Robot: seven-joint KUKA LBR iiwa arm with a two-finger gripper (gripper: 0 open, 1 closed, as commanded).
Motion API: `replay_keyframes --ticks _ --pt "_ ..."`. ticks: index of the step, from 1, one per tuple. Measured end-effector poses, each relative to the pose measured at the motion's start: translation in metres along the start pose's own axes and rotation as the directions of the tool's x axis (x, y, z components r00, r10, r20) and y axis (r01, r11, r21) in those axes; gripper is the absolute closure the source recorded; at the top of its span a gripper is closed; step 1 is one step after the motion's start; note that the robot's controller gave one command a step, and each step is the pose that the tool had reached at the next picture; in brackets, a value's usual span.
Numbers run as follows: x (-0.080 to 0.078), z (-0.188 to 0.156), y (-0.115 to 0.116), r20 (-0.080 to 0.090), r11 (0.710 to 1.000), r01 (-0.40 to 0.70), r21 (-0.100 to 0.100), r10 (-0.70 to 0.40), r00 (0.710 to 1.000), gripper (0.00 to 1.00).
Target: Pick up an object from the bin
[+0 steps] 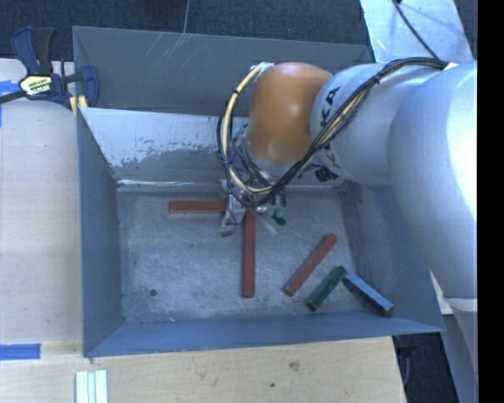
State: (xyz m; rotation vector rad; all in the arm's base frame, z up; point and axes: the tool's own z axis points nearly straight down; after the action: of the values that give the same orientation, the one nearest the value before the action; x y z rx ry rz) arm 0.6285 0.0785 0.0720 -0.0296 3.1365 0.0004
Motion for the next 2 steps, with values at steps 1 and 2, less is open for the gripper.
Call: replay_keyframes --ticks 1,2 --pt "0.0 0.0 0.0 0.0 1.0 0.0 0.0 0.0 1.0 1.0" --pt "0.0 -0.017 0.0 -0.002 1.0 -0.002 0.0 0.002 1.0 1.0"
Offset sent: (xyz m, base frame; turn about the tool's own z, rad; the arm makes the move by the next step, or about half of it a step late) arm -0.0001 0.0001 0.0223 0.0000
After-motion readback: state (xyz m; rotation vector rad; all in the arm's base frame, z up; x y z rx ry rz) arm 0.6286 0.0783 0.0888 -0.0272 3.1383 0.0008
